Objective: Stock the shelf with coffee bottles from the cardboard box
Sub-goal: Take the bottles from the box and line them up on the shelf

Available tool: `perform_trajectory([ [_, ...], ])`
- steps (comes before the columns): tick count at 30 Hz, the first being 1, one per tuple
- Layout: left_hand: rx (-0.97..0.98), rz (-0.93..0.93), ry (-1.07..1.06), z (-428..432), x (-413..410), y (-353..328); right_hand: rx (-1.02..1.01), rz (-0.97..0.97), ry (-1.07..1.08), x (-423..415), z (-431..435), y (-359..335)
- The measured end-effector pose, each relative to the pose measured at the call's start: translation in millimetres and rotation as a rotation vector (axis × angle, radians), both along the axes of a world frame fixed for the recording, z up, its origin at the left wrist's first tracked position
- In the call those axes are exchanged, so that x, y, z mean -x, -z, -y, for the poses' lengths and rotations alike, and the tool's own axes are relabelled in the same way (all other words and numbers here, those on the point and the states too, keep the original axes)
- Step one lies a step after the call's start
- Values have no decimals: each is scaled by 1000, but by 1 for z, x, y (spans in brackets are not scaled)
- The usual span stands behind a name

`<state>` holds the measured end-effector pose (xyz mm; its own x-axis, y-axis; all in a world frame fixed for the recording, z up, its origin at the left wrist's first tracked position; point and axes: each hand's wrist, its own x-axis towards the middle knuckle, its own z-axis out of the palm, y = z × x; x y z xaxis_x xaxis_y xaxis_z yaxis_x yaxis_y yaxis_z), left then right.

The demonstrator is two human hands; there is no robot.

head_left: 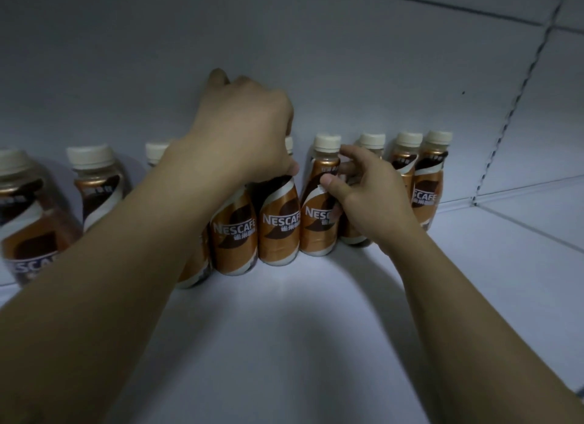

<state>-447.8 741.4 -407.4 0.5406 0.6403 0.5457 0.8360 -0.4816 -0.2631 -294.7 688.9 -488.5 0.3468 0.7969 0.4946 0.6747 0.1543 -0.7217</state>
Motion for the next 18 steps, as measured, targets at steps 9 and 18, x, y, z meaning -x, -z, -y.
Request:
perform_trajectory([
  [9,73,139,212,25,-32,-4,-333,-44,465,-47,19,-17],
  [18,429,82,137,15,-66,-21,-235,-3,360,-48,12,-10],
])
